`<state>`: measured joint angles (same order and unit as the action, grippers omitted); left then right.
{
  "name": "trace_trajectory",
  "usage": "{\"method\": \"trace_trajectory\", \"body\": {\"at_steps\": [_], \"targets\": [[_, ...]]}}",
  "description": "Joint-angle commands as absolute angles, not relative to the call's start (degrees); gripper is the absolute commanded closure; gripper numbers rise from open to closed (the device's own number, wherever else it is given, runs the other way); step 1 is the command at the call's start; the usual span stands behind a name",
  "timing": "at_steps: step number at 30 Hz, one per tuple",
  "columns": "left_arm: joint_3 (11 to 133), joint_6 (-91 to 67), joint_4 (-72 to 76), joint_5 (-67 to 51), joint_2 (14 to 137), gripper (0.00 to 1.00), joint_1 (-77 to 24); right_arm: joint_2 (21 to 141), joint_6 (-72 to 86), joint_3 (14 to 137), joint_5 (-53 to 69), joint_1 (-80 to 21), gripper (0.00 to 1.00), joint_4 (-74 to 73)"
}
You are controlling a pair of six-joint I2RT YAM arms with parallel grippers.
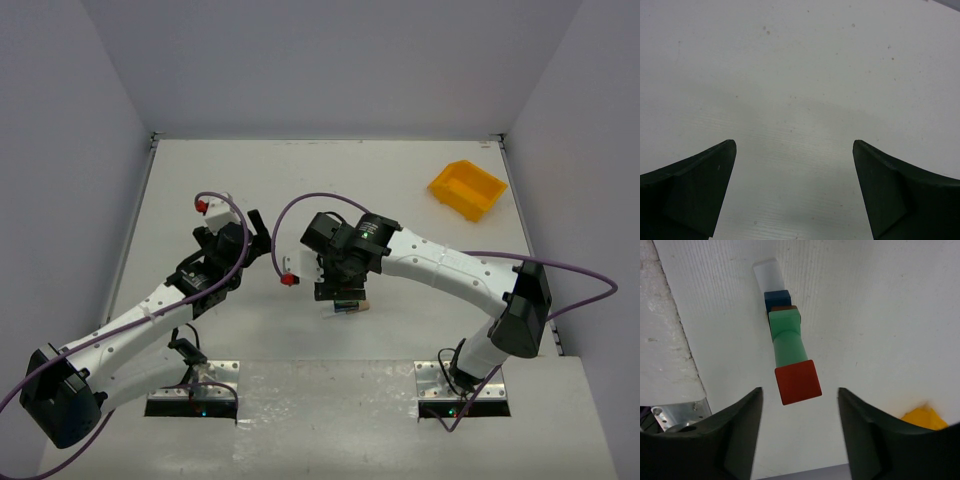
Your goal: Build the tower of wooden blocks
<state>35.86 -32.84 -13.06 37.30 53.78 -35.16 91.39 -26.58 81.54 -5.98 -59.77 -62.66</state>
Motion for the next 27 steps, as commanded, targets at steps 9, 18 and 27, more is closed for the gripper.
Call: {"method": "trace_trajectory", "body": {"at_steps": [9, 18, 27], "targets": [[35.87, -32.17, -10.36, 36.99, 52.64, 0.0, -34.98, 88.36, -25.74, 84.47, -6.96, -59.92, 0.01, -60.22], [36.57, -31.36, -8.6, 35.66, 50.97, 0.0, -34.99, 76.69, -24.05, 85.71, 2.75, -48.51, 0.01, -48.62], [38.32, -29.7, -5.63, 34.89, 50.98, 0.0, -35.07, 65.38, -7.55, 69.43, 11.4, -32.2, 0.01, -22.49]]}}
